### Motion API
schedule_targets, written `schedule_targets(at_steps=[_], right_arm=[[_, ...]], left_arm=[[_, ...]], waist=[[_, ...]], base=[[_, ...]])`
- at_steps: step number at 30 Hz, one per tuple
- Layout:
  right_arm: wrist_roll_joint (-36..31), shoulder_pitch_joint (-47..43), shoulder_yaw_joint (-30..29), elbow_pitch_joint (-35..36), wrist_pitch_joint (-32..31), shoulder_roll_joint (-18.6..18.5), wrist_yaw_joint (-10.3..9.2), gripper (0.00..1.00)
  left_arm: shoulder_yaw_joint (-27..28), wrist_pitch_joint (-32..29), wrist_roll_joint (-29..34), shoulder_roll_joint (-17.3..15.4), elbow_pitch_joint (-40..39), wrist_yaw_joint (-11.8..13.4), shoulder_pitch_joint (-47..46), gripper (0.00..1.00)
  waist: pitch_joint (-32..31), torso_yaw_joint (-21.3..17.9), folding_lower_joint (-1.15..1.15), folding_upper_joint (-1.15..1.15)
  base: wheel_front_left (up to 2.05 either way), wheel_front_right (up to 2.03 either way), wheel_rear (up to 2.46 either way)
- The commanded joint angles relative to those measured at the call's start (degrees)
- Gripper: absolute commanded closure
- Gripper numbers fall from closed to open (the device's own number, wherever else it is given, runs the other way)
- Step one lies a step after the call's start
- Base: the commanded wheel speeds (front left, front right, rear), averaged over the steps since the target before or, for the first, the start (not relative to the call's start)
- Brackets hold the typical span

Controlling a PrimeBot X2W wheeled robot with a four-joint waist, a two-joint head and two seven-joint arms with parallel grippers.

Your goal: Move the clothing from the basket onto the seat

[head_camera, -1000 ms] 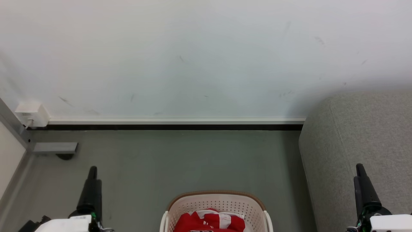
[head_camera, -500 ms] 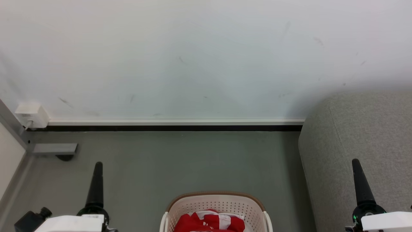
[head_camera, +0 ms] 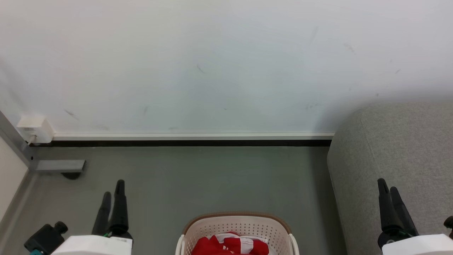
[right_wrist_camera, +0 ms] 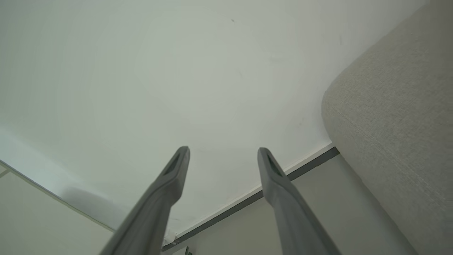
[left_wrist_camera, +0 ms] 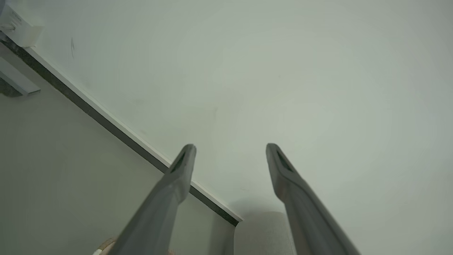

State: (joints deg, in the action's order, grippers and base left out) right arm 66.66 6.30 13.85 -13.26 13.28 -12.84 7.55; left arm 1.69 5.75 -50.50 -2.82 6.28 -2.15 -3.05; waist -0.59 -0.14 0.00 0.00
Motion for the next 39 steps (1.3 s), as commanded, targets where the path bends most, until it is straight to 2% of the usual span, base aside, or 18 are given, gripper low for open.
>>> schedule_targets(at_steps=[1,8,17,39], right_arm=[[-4.03,1.42,-0.92,-0.36,0.41,-0.22,-0.05,0.00],[-14.02,1.78,-1.82,-1.99,0.59,0.76,-0.06,0.00],[-23.70,1.96,-3.95,-2.23,0.87,2.42,-0.07,0.00],[-38.59,1.75,-5.46,-3.65,1.34,4.78,-0.09,0.00]], left_arm=[[-0.16,0.94,2.95,-0.34,-1.01,0.48,0.04,0.00],[-0.66,2.04,10.19,-0.32,-0.64,1.86,0.63,0.00],[-1.57,3.37,19.13,-0.29,0.30,3.62,0.69,0.00],[-3.20,6.05,32.59,-0.23,1.82,4.87,1.22,0.00]], waist=[[-0.07,-0.05,0.00,0.00],[-0.27,-0.30,0.00,0.00],[-0.29,-0.56,0.00,0.00],[-0.48,-0.79,0.00,0.00]], base=[[0.00,0.00,0.00],[0.00,0.00,0.00],[0.00,0.00,0.00],[0.00,0.00,0.00]])
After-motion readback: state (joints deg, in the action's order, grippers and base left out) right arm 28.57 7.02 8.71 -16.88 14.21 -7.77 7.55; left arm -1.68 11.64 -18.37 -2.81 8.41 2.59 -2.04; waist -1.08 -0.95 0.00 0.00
